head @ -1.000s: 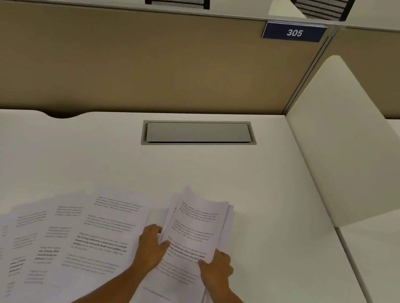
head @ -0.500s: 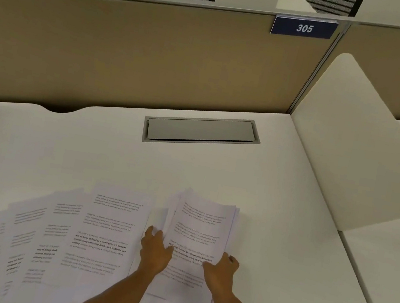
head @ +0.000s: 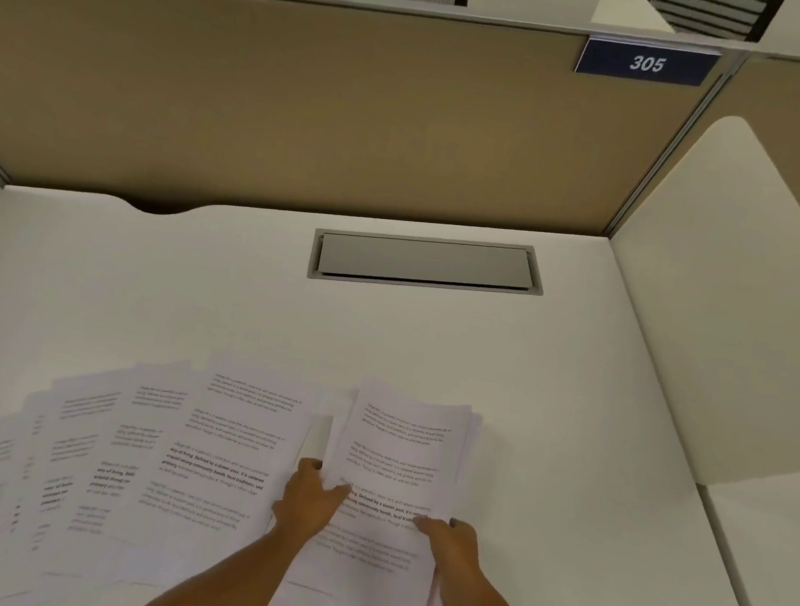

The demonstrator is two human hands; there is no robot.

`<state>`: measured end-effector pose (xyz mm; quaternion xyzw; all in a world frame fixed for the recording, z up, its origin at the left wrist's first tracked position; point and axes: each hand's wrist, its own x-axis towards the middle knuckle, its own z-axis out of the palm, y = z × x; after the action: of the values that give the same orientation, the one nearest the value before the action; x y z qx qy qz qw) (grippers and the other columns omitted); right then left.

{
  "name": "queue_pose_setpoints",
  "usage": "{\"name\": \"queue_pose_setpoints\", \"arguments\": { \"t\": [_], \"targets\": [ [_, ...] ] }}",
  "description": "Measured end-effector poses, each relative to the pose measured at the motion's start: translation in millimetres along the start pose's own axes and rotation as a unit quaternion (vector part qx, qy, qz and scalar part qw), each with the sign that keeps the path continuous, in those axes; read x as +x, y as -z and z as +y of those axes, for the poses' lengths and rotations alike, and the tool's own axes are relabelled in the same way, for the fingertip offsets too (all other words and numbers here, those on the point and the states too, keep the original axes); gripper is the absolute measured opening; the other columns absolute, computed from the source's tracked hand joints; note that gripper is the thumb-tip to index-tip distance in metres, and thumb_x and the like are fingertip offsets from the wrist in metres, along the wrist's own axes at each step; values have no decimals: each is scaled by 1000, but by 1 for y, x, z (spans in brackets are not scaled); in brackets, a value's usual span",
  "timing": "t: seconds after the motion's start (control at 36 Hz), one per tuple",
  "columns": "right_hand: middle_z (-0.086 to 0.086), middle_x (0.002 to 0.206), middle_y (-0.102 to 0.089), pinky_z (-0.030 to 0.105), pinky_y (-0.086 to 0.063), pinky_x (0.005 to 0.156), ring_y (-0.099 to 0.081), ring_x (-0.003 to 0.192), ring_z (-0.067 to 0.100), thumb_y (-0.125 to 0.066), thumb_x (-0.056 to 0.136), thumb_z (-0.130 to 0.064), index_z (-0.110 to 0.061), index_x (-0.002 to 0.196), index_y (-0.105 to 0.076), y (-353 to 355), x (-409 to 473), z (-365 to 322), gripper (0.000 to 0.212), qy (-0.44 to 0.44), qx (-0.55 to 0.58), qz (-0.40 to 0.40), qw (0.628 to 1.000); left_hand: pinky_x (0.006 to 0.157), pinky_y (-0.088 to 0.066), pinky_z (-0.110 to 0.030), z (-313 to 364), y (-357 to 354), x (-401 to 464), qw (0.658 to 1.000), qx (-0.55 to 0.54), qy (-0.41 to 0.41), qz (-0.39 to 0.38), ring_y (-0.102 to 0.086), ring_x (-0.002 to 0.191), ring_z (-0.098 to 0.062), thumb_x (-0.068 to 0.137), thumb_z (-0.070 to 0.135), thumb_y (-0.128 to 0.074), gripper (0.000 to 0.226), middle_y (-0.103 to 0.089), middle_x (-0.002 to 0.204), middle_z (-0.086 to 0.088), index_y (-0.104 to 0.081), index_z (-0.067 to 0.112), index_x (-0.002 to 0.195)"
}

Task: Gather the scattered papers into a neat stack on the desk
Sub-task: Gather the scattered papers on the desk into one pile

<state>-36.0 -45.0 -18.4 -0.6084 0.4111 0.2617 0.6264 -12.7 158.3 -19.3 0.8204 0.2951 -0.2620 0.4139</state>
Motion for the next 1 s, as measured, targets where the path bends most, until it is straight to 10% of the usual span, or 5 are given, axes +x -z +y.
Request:
{"name": "queue_pose_setpoints", "arguments": {
  "t": [0.25,0.42,0.58,0.81,1.0],
  "targets": [
    [1,96,-74,27,-57,78,-70,91,20,-69,90,0,-18,108,-69,-2,-6,-10,25,69,-33,-85,993,104,-35,-24,-5,8,-26,996,-75,-14,-35,-44,133,-22,93,28,-63,61,-44,148,-11,-39,3,143],
    [-8,95,-72,20,-54,78,-68,88,8,-69,91,-1,-27,103,-66,-11,-13,-25,29,101,-32,-135,985,113,-38,-42,-3,26,-40,991,-125,-31,40,-48,132,-27,90,18,-67,56,-52,142,-14,-46,4,140],
    [-5,100,-72,32,-54,93,-69,95,16,-70,91,-3,-19,116,-67,-33,-21,-32,30,120,-44,-168,977,86,-48,-24,-7,57,-51,982,-151,-68,91,-63,105,-20,89,11,-68,36,-67,118,-7,-60,6,124],
    [3,110,-73,43,-53,102,-68,106,26,-67,91,-1,-17,120,-67,-91,-39,-27,33,123,-70,-168,975,98,-50,-33,-30,110,-45,980,-142,-93,101,-62,110,-21,93,13,-63,39,-65,125,-9,-58,7,131],
    [-5,99,-71,28,-55,81,-68,94,18,-65,92,-3,-18,122,-66,-148,-57,-10,34,129,-109,-129,977,103,-48,-40,-60,150,-24,985,-114,-86,98,-59,118,-26,96,15,-58,42,-61,132,-10,-52,7,136]
  ]
}}
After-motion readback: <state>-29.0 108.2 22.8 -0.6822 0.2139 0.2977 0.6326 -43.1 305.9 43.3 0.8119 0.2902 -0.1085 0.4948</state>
